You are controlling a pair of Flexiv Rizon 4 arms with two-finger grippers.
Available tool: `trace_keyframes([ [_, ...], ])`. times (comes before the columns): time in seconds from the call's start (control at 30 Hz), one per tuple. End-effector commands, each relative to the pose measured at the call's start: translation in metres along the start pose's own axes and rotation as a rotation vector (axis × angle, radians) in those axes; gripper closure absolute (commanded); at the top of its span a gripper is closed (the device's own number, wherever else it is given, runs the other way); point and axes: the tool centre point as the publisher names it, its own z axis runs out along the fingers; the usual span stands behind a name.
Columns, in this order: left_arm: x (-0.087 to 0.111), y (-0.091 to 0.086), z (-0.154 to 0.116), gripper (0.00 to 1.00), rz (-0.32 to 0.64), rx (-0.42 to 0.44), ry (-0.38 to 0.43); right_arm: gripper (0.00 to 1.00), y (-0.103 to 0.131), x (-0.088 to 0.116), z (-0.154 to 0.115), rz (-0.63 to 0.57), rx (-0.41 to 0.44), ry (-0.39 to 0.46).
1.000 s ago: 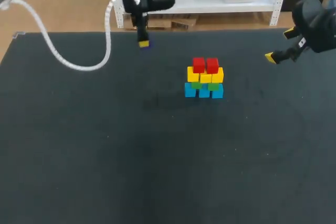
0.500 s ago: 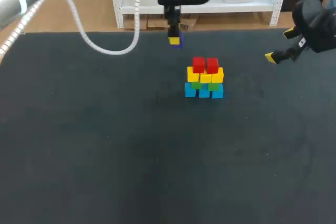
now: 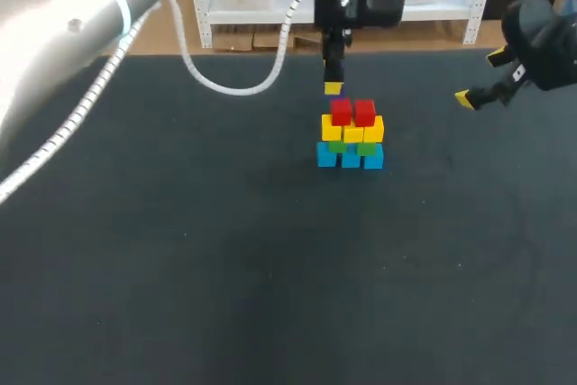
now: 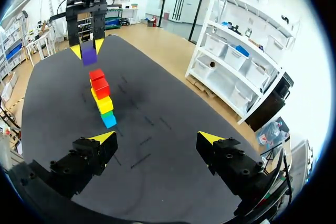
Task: Place the blue cubes, place green cubes on the blue cubes, place the yellow cubes on the green cubes, then place the red cubes on the yellow cubes, and place purple cube on the red cubes.
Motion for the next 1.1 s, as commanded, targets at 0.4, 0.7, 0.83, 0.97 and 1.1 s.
trace_keyframes([
  [0.4, -0.027, 0.008, 0.012, 1.0, 0.041, 0.039, 0.052, 0.0, -0.001, 0.0, 0.0, 0.0, -0.003, -0.001],
  [0.7, -0.031, 0.014, 0.02, 1.0, 0.05, 0.022, 0.067, 0.0, -0.001, 0.0, 0.0, 0.0, -0.003, -0.001],
  [0.83, -0.032, 0.019, 0.019, 1.0, 0.045, 0.015, 0.067, 0.0, -0.001, 0.0, 0.0, 0.0, -0.003, -0.001],
  [0.97, -0.032, 0.02, 0.02, 1.0, 0.041, 0.013, 0.064, 0.0, -0.001, 0.0, 0.0, 0.0, -0.003, -0.001],
  [1.1, -0.031, 0.024, 0.023, 1.0, 0.032, 0.01, 0.069, 0.0, -0.001, 0.0, 0.0, 0.0, -0.003, -0.001],
])
